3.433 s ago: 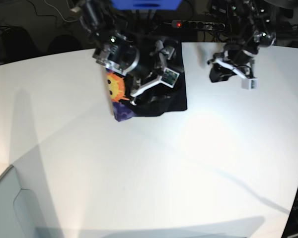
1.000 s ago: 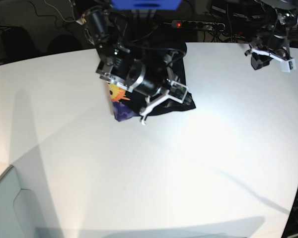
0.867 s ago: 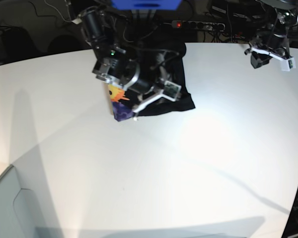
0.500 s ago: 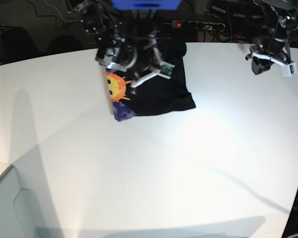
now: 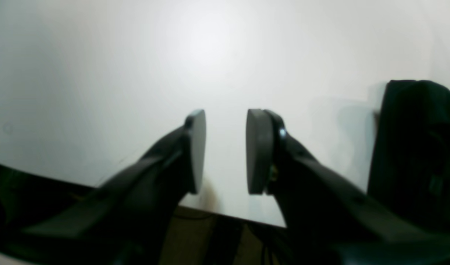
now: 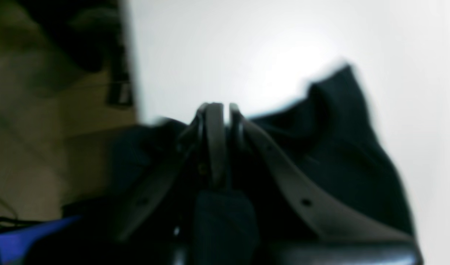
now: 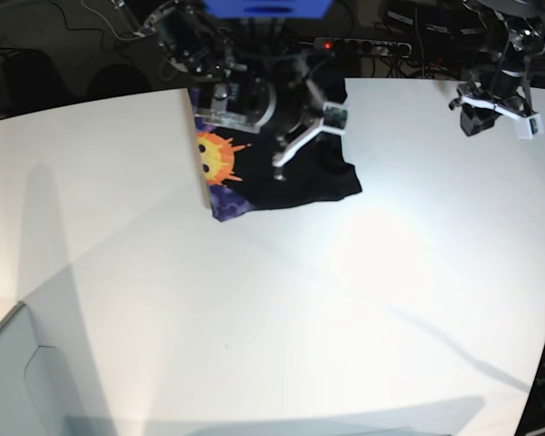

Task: Fold the T-shirt properly
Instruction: 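Adjust the folded bundle with the right gripper, exposing the sun print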

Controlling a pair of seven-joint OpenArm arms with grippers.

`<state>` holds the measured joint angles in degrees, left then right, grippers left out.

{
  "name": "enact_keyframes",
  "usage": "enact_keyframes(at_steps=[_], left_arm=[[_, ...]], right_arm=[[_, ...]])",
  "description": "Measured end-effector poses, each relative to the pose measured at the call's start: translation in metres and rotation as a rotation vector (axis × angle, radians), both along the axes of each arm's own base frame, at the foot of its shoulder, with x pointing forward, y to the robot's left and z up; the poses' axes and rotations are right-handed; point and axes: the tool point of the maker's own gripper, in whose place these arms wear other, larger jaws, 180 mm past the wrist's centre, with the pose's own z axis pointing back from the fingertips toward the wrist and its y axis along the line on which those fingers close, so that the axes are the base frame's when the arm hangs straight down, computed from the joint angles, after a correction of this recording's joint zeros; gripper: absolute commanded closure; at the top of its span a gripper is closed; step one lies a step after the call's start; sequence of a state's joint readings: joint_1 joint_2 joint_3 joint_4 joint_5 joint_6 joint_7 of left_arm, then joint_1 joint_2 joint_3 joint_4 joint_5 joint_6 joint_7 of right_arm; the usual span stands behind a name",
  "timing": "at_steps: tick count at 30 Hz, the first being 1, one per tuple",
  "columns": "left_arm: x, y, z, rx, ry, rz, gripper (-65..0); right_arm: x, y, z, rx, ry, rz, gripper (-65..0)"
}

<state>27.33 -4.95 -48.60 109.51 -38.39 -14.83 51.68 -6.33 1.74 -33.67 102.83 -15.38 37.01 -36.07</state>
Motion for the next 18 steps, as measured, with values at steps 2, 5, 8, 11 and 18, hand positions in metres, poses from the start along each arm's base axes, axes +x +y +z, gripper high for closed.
enact_keyframes(at_steps=[2, 5, 8, 11, 18], left_arm=[[-0.007, 0.006, 0.001, 0.007, 0.007, 0.021, -18.5], [-0.014, 0.015, 0.002, 0.027, 0.02, 0.042, -18.5], [-0.013, 0.012, 0.001, 0.017, 0.016, 0.039, -18.5], [-0.013, 0.013, 0.002, 0.021, 0.017, 0.04, -18.5], [-0.014, 0.013, 0.001, 0.022, 0.018, 0.04, -18.5]], right_arm=[[0.02, -0.013, -0.001, -0.017, -0.018, -0.05, -0.1], [0.044, -0.022, -0.01, -0.041, -0.011, -0.097, -0.1], [0.054, -0.027, -0.025, -0.076, 0.019, -0.111, -0.1], [0.051, -0.017, -0.036, -0.068, 0.069, -0.108, -0.1], [0.021, 0.027, -0.039, -0.006, 0.127, -0.023, -0.1]])
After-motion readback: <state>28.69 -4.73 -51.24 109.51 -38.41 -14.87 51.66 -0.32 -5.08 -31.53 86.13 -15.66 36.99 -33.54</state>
